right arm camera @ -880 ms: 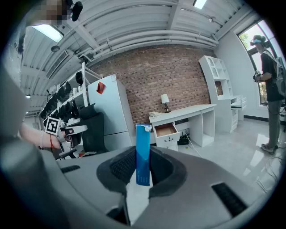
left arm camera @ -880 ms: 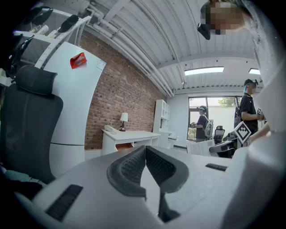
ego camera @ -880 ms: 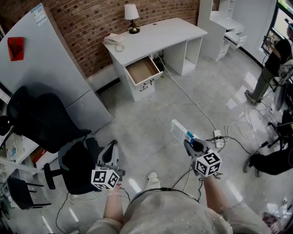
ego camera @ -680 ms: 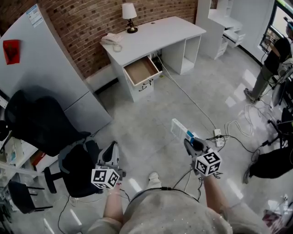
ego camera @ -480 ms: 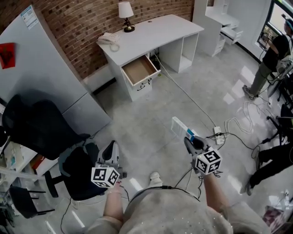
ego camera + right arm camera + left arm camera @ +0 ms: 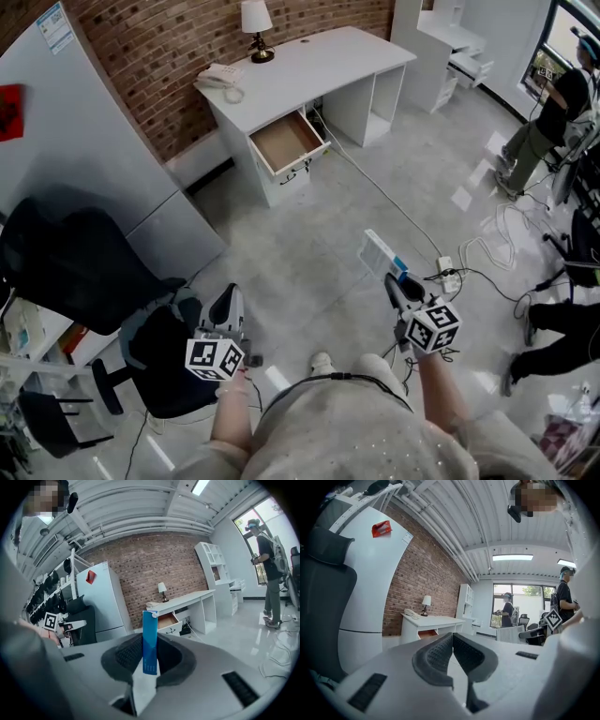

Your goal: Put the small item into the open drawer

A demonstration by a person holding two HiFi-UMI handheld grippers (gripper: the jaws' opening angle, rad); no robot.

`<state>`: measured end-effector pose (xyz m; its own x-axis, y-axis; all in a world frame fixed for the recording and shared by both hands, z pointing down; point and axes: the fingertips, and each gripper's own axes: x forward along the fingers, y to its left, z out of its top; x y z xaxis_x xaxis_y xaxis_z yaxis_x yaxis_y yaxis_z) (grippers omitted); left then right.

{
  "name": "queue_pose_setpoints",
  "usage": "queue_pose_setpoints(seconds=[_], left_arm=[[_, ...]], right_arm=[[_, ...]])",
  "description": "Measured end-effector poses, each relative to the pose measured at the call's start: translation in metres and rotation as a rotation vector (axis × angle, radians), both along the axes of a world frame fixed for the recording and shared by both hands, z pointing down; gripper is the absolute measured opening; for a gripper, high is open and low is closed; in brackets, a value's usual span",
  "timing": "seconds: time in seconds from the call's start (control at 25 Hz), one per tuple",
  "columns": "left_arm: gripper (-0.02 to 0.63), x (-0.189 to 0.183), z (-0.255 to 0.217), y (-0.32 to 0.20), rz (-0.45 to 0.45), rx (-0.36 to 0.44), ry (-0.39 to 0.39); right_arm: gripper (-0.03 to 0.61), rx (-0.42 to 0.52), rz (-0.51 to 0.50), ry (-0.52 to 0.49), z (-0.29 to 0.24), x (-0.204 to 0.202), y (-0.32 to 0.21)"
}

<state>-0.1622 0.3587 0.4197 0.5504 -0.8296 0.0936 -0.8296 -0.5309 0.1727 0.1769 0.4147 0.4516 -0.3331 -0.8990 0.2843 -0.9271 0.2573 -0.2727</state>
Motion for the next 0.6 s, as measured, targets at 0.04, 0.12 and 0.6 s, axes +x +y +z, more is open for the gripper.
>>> queue_pose_setpoints(seconds=[0.04, 0.12, 0.6], left_arm=[[0.006, -0.004, 0.001, -0.001, -0.005, -0.001, 0.004], [0.006, -0.01, 0.001, -0.005, -0.019, -0.001, 0.015], [0.006, -0.024, 0.009, -0.021, -0.035, -0.024, 0.032]], right_arm=[[0.072, 0.009, 0.004, -0.002, -0.001, -0.002, -0.001], [0.072, 0.018, 0.006, -0.006, -0.003, -0.007, -0.005], [0.072, 0.015, -0.003, -0.019, -0.007, -0.02, -0.032]])
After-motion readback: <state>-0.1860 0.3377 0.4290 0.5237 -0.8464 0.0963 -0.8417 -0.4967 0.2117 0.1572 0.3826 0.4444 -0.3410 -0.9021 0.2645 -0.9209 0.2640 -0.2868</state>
